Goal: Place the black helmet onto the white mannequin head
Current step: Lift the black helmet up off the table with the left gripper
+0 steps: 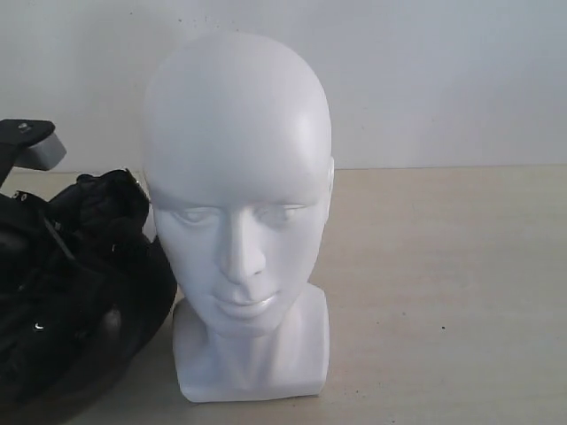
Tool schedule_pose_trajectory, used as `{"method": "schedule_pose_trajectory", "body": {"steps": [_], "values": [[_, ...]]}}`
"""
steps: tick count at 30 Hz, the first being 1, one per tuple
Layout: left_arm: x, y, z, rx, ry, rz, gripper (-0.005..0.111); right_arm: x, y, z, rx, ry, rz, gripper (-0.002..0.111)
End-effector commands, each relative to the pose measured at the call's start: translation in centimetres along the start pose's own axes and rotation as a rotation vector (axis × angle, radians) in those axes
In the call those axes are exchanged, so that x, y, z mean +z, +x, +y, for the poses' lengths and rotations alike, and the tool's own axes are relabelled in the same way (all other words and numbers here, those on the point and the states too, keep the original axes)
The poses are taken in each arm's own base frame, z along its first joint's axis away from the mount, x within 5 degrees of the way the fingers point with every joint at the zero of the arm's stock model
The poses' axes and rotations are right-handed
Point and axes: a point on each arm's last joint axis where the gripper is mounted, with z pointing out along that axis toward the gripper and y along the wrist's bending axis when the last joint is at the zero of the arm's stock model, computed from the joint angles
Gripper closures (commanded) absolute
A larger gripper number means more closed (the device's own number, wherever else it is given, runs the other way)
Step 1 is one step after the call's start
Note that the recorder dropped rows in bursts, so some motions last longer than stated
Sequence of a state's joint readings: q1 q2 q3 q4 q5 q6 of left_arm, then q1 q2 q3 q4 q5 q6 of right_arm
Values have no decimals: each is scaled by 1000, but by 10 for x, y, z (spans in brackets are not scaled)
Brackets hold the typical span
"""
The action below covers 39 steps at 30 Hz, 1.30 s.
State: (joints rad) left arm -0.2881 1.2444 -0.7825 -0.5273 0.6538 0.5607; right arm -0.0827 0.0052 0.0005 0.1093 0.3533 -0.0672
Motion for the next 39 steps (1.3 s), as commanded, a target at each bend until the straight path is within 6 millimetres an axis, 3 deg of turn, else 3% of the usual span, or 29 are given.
{"method": "schedule_pose_trajectory", "body": {"steps": [1,11,16,23,30,33,39], "values": [[-22,-4,-4,39,-44,-76,102,0,-1,0,-6,3,-16,108],[-63,2,-20,43,-34,-179,102,0,-1,0,-6,4,-18,108],[-95,8,-31,31,-41,-300,102,0,-1,0,-6,4,-18,108],[-137,19,-45,26,-53,-502,102,0,-1,0,-6,4,-18,108],[-197,40,-65,-38,-7,-877,102,0,-1,0,-6,4,-18,108],[-208,38,-65,-66,-12,-993,102,0,-1,0,-6,4,-18,108],[-244,14,-64,-161,0,-1246,102,0,-1,0,-6,3,-11,108]]}}
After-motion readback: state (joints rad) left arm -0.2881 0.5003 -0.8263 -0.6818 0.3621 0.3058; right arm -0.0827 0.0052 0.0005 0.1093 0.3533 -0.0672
